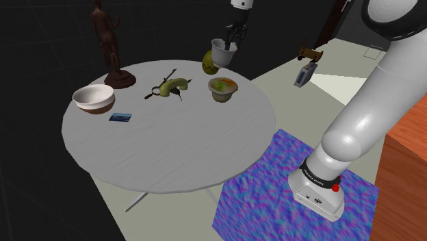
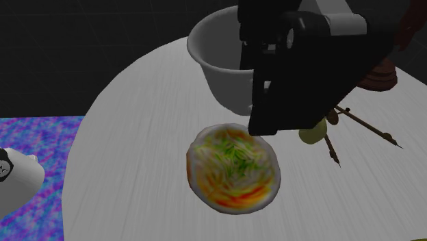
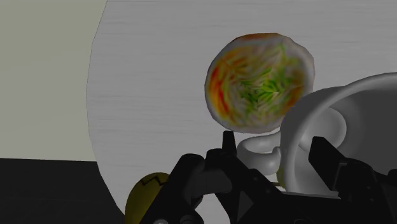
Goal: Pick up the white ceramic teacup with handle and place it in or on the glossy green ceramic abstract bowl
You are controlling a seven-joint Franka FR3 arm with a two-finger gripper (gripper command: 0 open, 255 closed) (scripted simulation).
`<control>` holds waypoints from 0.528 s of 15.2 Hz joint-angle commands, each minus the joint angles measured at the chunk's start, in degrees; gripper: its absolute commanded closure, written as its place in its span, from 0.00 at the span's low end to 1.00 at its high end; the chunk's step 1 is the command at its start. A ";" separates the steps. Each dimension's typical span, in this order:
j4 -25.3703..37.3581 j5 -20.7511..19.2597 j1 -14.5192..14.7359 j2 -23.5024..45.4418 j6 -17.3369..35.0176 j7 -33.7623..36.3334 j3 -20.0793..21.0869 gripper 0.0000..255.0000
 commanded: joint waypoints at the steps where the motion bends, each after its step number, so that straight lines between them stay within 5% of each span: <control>1: -1.15 0.10 -0.92 -0.41 0.66 -1.95 -0.87 1.00; 8: -6.26 0.20 -0.89 -0.19 5.99 -2.24 -0.85 1.00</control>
